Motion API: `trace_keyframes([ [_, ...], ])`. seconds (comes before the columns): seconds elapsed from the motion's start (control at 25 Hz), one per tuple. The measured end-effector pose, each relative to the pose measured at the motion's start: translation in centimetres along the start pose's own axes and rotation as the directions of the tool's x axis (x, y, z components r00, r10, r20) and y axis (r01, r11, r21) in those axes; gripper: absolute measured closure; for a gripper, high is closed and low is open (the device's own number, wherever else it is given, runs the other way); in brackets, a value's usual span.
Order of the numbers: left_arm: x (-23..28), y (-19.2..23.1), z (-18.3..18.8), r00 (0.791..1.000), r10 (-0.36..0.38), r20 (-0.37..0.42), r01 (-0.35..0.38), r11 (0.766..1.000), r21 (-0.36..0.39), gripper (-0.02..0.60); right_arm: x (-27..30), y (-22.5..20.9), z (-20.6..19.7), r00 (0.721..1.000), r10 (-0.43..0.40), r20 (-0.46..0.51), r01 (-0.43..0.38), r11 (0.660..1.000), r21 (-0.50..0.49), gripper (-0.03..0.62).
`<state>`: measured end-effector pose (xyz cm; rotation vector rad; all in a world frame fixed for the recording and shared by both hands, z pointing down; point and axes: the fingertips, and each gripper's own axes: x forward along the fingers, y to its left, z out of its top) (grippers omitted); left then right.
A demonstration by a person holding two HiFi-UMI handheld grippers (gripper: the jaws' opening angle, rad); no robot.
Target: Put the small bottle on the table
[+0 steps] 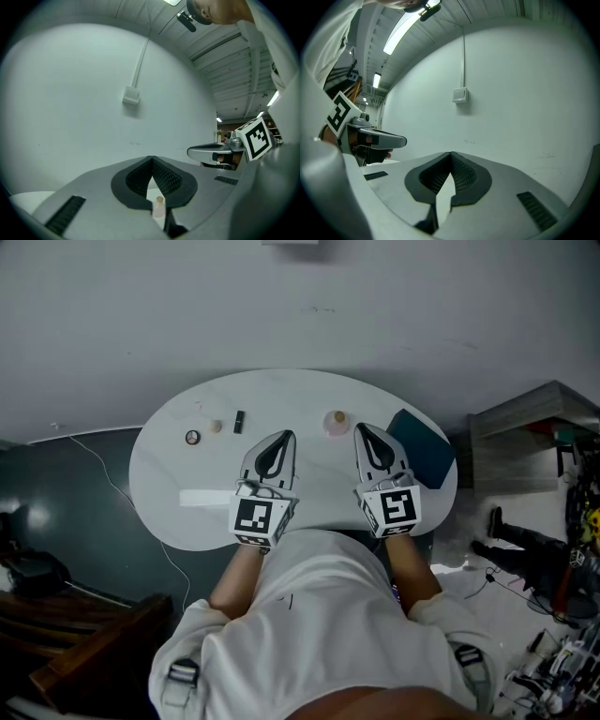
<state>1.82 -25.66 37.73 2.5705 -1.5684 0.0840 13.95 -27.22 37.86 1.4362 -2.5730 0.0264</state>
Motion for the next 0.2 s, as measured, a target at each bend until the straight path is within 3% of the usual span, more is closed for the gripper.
trace_keyframes([
  [0.2,0.42,-0.01,-0.19,1.0,-0.003,-0.002,0.003,1.0,0.011,0.569,0.16,-0.17,-0.11,1.0,0.002,0.003,-0.002,1.0,-0.002,0.595],
])
